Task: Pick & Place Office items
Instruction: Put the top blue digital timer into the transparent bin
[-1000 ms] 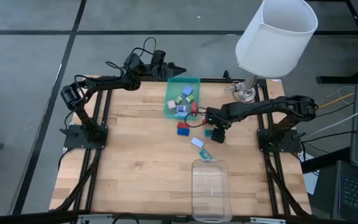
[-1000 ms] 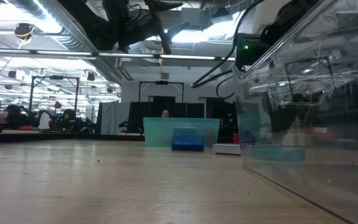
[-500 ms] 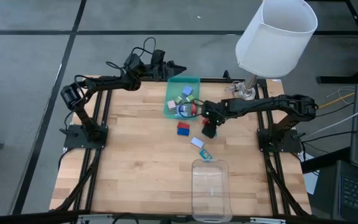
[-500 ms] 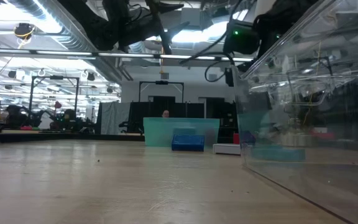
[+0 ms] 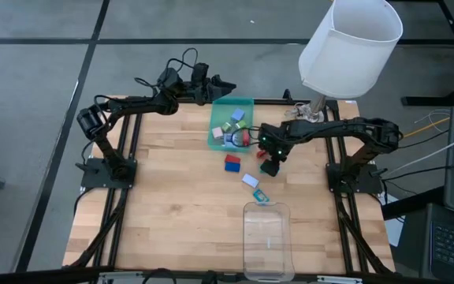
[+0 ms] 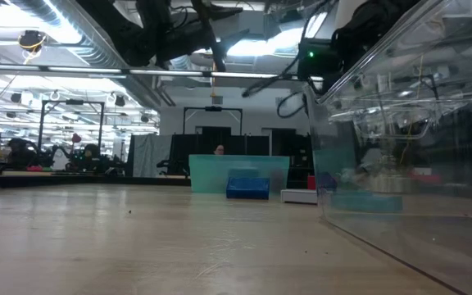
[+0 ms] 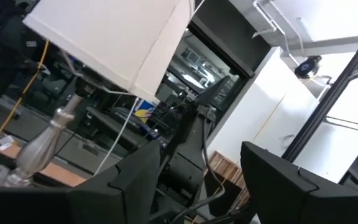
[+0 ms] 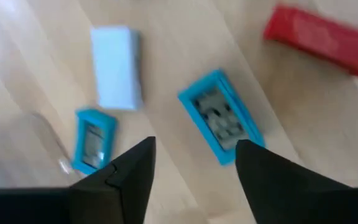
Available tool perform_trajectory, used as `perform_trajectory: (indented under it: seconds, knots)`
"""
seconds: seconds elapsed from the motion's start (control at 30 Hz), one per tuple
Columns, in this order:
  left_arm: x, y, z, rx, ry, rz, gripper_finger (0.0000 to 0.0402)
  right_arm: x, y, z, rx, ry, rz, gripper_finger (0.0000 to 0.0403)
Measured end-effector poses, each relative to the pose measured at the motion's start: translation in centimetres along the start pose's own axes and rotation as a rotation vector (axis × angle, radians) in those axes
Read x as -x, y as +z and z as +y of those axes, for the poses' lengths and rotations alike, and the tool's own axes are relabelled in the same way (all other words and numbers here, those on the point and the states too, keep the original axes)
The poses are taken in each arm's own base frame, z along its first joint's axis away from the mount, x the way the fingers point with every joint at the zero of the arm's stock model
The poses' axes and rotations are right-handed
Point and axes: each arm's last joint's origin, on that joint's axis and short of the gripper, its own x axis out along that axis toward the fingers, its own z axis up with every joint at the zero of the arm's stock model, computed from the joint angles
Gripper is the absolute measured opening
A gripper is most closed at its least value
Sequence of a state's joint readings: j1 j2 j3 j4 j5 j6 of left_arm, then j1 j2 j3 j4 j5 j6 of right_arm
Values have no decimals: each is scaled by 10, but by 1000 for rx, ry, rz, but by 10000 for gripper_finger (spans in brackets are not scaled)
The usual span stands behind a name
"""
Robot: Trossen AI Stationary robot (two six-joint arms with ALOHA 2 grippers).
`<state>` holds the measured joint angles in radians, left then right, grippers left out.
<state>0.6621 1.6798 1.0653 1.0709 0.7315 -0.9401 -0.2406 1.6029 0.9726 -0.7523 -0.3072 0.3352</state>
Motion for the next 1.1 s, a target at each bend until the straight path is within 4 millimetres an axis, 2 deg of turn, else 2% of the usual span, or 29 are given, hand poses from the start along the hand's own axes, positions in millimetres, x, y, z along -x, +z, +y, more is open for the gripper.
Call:
perform_trajectory:
  seconds: [0.23,0.37,0.63,0.93,1.1]
  knots:
    - [2,1,3,7,15,6,231,-7,-2,-6,105,-100,43,302]
    - [2,1,3,1,15,7,233,-11,-1,-8,170,-141,53,330]
    - [2,-1,5,-46,34,22,231,-28,3,-12,236,-149,106,336]
    - [2,-1,5,-65,34,23,226,-39,10,-15,264,-181,76,336]
    - [2,-1,5,-81,34,24,226,-51,13,-19,256,-234,95,322]
